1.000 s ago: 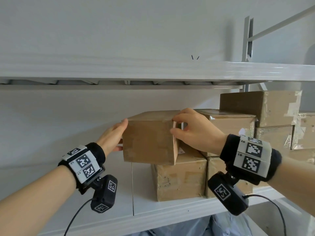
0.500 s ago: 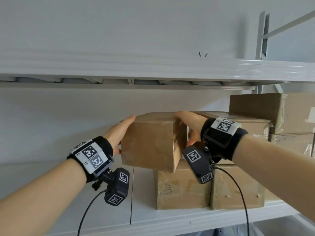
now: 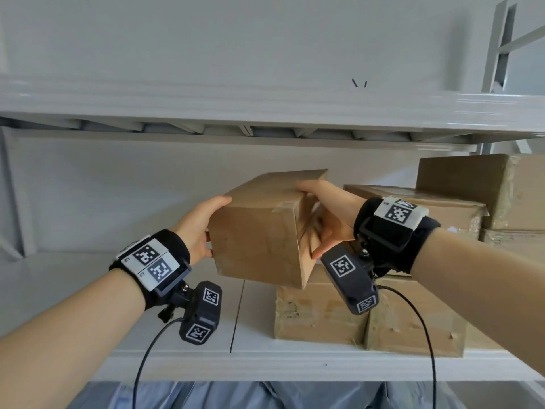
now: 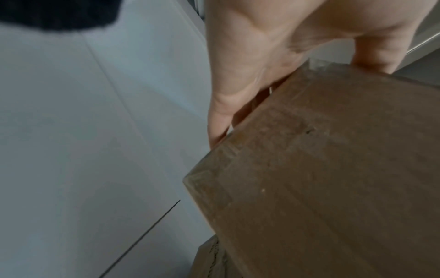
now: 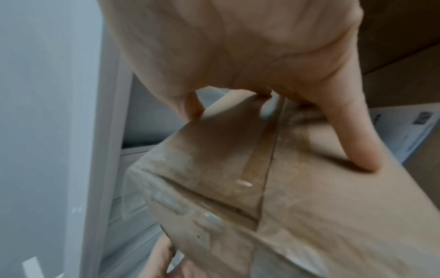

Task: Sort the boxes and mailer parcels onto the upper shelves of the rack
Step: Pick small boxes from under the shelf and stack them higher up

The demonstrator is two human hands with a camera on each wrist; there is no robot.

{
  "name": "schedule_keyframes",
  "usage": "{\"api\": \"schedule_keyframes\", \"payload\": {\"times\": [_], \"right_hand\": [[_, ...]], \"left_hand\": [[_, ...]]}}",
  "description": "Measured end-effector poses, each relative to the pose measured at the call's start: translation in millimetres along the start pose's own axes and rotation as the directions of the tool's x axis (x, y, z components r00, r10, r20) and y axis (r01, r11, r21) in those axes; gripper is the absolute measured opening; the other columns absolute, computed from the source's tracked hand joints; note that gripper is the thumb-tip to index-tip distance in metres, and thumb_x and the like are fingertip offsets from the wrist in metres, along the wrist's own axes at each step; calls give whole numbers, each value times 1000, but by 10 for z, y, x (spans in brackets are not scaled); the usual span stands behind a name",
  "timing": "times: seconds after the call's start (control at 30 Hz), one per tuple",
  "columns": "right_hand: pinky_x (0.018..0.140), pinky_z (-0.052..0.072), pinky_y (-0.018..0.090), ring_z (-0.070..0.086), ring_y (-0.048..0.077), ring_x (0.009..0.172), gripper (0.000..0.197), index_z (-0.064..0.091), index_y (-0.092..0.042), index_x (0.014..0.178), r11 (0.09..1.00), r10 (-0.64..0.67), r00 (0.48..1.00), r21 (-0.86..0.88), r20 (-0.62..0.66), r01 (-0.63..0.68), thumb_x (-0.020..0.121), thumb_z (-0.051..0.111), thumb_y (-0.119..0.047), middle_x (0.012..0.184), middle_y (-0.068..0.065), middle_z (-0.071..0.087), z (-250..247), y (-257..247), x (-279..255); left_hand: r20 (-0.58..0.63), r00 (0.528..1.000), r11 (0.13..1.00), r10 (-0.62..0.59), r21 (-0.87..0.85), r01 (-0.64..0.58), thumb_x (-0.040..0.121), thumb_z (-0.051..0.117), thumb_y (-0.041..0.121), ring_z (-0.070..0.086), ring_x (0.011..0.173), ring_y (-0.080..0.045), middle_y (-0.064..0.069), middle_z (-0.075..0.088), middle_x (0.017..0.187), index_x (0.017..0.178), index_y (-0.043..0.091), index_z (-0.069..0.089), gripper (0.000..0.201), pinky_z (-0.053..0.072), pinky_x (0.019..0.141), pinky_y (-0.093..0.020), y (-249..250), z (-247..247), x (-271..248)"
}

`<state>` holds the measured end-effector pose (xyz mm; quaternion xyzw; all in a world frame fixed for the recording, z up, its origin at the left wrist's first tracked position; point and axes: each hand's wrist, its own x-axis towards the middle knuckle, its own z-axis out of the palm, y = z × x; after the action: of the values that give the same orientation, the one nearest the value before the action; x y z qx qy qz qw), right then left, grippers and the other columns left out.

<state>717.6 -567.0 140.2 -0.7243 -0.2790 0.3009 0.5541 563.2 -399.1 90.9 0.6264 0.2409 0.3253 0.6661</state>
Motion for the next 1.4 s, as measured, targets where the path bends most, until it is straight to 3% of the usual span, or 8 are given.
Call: {"api": "schedule_keyframes", "payload": {"times": [0.2,0.37,0.57,0.73,0.87,1.0,1.23,1.4], "right_hand": [[71,52,68,35,48,131,72,31,-29,145,989,-111,994,-98,6,111,86,65,-50,150,11,32,221,19,-502],[72,57,58,51,33,120,68,30,-40,139,961,-202,978,-182,43,206,84,70,-40,132,-1,51,576,197,-938],[72,60,51,60,12,104,68,29,-56,126,934,-297,952,-182,77,306,80,75,-35,110,-20,57,1079,638,-1493],[73,60,51,60,14,108,82,25,-53,137,933,-312,948,-169,64,318,79,77,-29,118,-23,53,1447,1230,-1997],[72,59,54,62,18,109,86,25,-45,144,949,-281,959,-141,25,281,79,78,-24,134,-9,49,1634,1785,-2356],[75,59,54,67,16,103,87,23,-48,143,971,-217,976,-102,22,218,79,77,-24,133,-9,50,1662,2407,-2629],[69,61,40,68,6,97,84,26,-51,140,999,-3,999,-39,39,5,81,76,-19,135,-10,49,1570,3609,-2916],[63,60,32,70,14,93,91,19,-40,147,974,220,976,-51,11,-219,81,76,-14,130,-3,53,1413,4394,-2760]], "left_hand": [[98,995,999,30,-31,-27,79,66,28,55,105,-25,-8,57,106,111,16,62,34,52,85,-49,-12,-331,-474],[159,987,1000,-2,-19,6,83,58,17,56,106,-25,-12,61,116,122,11,62,39,52,81,-41,-52,-702,-1071],[180,981,997,-76,31,71,86,59,16,59,116,-28,-4,64,125,126,28,57,41,50,90,-58,-318,-1172,-1833],[183,973,988,-144,72,133,77,70,17,60,114,-28,0,61,128,127,33,52,56,52,82,-60,-754,-1448,-2373],[175,963,977,-207,92,193,79,70,16,66,106,-29,1,64,123,128,34,49,57,54,77,-60,-1191,-1537,-2712],[192,944,959,-268,148,242,69,74,20,68,103,-27,3,63,123,127,36,47,66,56,74,-57,-1707,-1522,-3041],[238,870,900,-432,166,402,75,76,11,68,102,-23,1,59,127,129,39,46,68,58,74,-51,-2816,-1346,-3409],[239,826,853,-511,261,452,71,78,24,60,114,-19,6,55,130,136,38,39,76,52,93,-51,-3613,-1073,-3460]]}}
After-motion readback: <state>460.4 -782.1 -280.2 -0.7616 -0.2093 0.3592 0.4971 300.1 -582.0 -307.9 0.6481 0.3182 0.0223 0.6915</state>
